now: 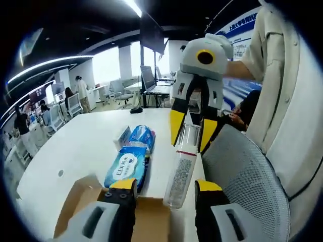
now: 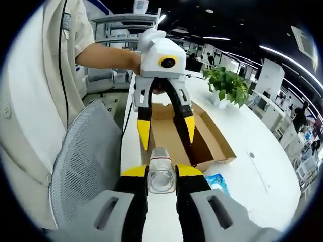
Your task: Operate the shoe box by opening the lid, removing the specified soft item, and placing it in the target area until the item is outside and the box remains undamaged.
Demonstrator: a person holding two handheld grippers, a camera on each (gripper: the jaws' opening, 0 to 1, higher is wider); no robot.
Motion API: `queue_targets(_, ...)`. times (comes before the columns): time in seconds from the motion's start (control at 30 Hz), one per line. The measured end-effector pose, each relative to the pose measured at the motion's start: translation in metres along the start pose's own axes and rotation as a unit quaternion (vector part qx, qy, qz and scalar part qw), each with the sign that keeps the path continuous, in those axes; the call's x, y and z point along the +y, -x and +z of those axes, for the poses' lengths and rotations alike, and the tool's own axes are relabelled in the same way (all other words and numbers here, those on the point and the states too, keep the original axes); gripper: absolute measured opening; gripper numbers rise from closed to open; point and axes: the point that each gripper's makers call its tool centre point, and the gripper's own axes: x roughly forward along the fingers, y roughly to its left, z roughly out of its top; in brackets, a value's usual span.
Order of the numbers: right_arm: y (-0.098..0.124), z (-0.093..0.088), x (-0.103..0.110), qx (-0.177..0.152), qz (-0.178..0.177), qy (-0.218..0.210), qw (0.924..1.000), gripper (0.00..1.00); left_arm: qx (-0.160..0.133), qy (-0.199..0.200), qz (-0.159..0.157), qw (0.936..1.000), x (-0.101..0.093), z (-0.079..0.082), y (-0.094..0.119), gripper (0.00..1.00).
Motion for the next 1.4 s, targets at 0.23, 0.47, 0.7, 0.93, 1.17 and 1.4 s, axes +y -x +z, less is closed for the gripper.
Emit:
queue_targets(0.23, 0.010, 0.001, -0.022, 0.013, -0.007, 0.018, 0.9997, 0.17, -0.017, 0.032, 0.068, 0.9970, 0.018, -0.009, 0.026, 0.55)
queue_targets(0.47, 0.018, -0.001, -0.043, 0.036, -0.006, 0.037, 0.9987, 0.17, -0.029, 0.055, 0.123, 0.9905, 0.030, -0.018, 0.051, 0.63)
queue_targets(0.7, 0.022, -0.004, -0.063, 0.062, 0.001, 0.059, 0.9964, 0.17, -0.030, 0.078, 0.173, 0.9814, 0.038, -0.033, 0.070, 0.70)
queue_targets(0.93, 0.024, -0.012, -0.082, 0.090, 0.008, 0.071, 0.9933, 0.17, -0.026, 0.098, 0.202, 0.9741, 0.037, -0.048, 0.088, 0.75)
queue_targets(1.17, 0.024, -0.017, -0.103, 0.115, 0.017, 0.081, 0.9899, 0.17, -0.016, 0.116, 0.224, 0.9675, 0.032, -0.062, 0.103, 0.76)
queue_targets(1.4, 0.019, -0.023, -0.127, 0.143, 0.028, 0.088, 0.9854, 0.17, -0.035, 0.143, 0.254, 0.9558, 0.031, -0.066, 0.115, 0.80)
